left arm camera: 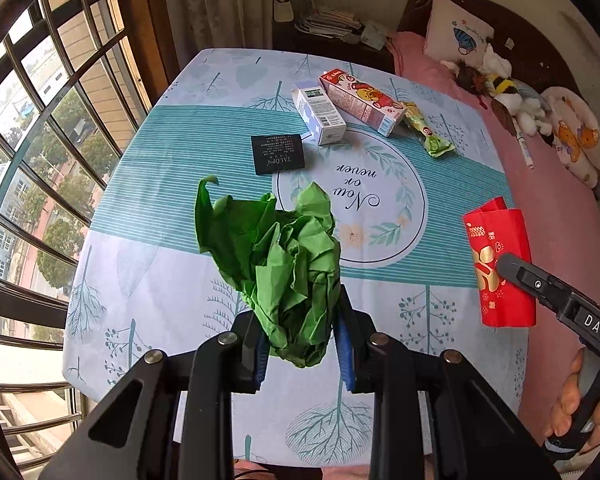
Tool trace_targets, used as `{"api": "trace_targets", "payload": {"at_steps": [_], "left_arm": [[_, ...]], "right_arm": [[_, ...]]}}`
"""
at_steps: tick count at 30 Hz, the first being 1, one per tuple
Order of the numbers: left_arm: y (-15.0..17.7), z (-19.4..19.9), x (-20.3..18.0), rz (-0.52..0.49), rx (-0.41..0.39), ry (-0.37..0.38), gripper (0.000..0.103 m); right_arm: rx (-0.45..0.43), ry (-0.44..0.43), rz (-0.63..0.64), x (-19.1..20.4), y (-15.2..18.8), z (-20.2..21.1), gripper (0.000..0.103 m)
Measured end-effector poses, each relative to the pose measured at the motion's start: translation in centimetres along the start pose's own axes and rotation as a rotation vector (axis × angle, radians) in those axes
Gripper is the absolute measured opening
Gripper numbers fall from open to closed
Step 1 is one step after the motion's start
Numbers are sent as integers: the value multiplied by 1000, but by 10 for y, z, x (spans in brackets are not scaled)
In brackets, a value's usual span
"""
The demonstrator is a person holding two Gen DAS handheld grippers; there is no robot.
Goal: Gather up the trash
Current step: 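Carry green paper and red cylinder over the bin and open the right tool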
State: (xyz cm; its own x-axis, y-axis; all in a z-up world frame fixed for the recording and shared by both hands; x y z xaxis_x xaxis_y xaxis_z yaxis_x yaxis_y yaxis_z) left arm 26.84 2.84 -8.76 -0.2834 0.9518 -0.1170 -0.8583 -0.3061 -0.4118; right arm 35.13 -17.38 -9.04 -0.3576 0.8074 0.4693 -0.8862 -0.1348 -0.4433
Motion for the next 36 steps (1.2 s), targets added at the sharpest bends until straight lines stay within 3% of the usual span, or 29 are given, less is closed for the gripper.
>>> {"api": "trace_targets", "payload": {"at_steps": [13,19,27,36], "left_arm": [[75,81,44,-161,-90,117,26],[120,103,64,-222,-94,159,26],[173,104,66,-297,-32,193,27],[231,75,51,-352,61,191,27]], "right_arm": [[-90,77,-84,92,123,47,24],[-117,119,-111,126,179,60,24],[-67,155,-162,142,246,65,24],[19,191,-244,120,302,53,24]]}}
Point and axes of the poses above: each gripper's, at about its wrist camera, not at the fingertips, and z roughly against the way its jaws point, x to its left, y to its underside, the point moved 6 cm from there along -z, roughly the way its jaws point, and after that the axes turned 2 degrees about -x, right-handed, at the moved point
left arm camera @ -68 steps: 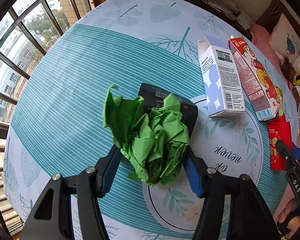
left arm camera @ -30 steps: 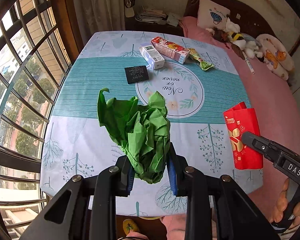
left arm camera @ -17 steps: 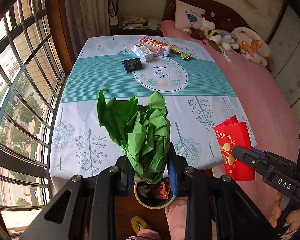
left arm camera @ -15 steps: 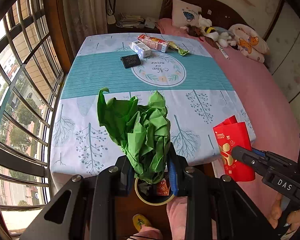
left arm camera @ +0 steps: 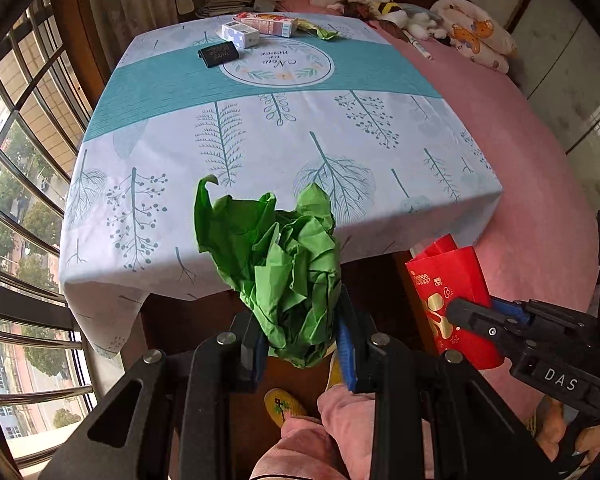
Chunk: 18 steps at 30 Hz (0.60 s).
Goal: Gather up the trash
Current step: 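Carry green paper and red cylinder over the bin and open the right tool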
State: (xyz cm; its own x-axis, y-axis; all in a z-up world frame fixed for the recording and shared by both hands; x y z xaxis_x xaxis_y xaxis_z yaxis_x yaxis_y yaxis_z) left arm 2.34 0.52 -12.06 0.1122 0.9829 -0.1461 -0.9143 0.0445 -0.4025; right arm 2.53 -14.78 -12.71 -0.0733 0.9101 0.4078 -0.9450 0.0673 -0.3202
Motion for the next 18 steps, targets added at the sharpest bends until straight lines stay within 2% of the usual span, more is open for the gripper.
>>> {"api": "trace_targets", "payload": {"at_steps": [4,9,14,18], "left_arm": [[26,-36,-10,-1,70,-6,28],[68,-98,-21,0,170,-18,28],[100,-157,-28,8,216,-40,28],[113,-202,-26,26,236,-52,28]], "right_arm": [[47,32,-20,-22,22,-27,24],[121,58,-95,-59,48,-80,24],[164,99,-97,-87,73,-134,24],[193,109,-102,-108,88,-177,24]]}}
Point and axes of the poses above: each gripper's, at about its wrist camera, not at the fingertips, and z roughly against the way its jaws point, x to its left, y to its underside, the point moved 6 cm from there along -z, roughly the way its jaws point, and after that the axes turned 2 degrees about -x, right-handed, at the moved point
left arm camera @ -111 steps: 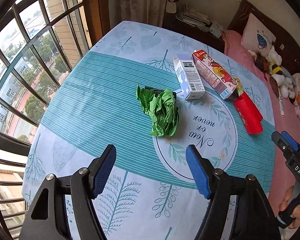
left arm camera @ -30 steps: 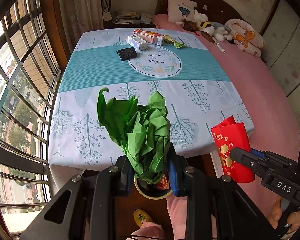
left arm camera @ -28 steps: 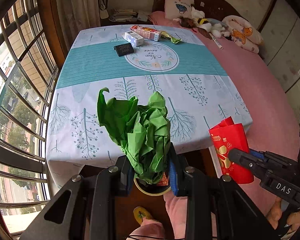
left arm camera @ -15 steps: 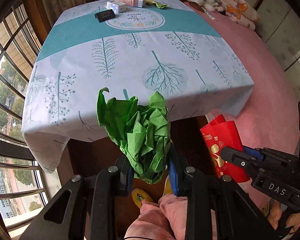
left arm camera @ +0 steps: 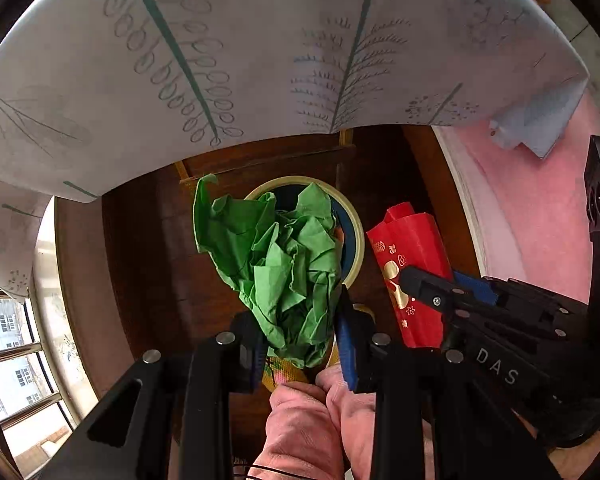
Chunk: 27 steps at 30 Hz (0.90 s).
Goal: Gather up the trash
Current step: 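Carry green paper and red cylinder over the bin and open the right tool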
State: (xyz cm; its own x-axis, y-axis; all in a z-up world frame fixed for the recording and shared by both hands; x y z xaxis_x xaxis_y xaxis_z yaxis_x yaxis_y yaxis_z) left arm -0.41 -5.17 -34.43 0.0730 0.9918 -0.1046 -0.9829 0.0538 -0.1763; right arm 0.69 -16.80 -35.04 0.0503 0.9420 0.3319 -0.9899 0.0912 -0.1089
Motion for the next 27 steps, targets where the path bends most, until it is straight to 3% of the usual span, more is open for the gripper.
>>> {"api": "trace_targets", "payload": {"at_steps": [10,13,18,21,27], "left_arm": [[-2,-91,15,69,23,8,33],[-3,-106,22,75,13,-6,47],[-6,-118,35,82,14,-19,83],[-8,-119,42,81,-11,-55,97],[-13,-116,51,85,-39,-77,102]], "right_arm": [[21,-9,-40,-31,-10,-94,25],[21,-15,-52,-38,-16,-114,27],[25,-34,-65,-40,-21,-132,33],[8,-19,-58,-38,-23,-134,49],[-4,7,-62,-40,-28,-133,58]]}}
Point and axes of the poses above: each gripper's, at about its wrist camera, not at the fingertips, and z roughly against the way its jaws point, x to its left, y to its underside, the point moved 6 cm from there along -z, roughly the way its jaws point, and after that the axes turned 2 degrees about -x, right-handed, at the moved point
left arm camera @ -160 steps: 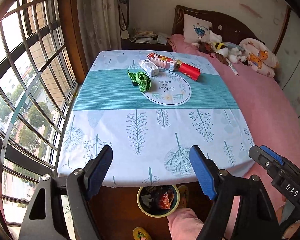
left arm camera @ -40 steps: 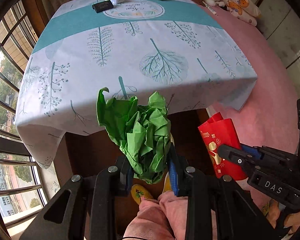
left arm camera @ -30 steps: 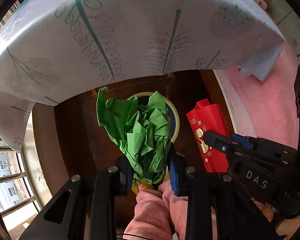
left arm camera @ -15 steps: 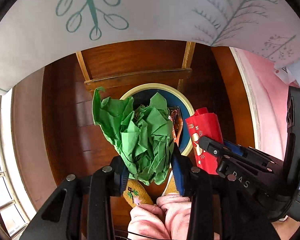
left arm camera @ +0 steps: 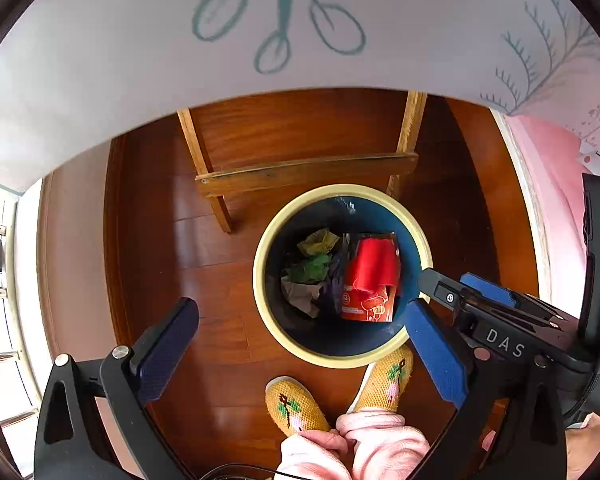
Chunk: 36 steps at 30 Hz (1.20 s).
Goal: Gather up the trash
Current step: 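Carry green paper and red cylinder over the bin and open the right tool, then open the left tool to drop the green paper into the bin, then raise both tools back toward the table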
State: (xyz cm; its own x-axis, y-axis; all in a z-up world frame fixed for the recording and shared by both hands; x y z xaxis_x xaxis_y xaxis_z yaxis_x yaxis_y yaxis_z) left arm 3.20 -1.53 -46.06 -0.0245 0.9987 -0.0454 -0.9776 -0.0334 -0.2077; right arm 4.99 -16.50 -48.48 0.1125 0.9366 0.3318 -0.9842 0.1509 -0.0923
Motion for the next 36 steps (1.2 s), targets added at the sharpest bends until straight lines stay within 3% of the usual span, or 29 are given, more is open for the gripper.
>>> {"api": "trace_targets", "payload": {"at_steps": [16,29,36], "left_arm": [[-17,63,5,-20,-55,-8,102],[-26,177,-6,-69,-124,43,102],[-19,232,-6,-90,-89,69,102]], "right_arm": [[-13,23,15,18,-1,40,61],[-25,39,9,37,12,130,61],[-45,38,13,50,17,182,61]]}}
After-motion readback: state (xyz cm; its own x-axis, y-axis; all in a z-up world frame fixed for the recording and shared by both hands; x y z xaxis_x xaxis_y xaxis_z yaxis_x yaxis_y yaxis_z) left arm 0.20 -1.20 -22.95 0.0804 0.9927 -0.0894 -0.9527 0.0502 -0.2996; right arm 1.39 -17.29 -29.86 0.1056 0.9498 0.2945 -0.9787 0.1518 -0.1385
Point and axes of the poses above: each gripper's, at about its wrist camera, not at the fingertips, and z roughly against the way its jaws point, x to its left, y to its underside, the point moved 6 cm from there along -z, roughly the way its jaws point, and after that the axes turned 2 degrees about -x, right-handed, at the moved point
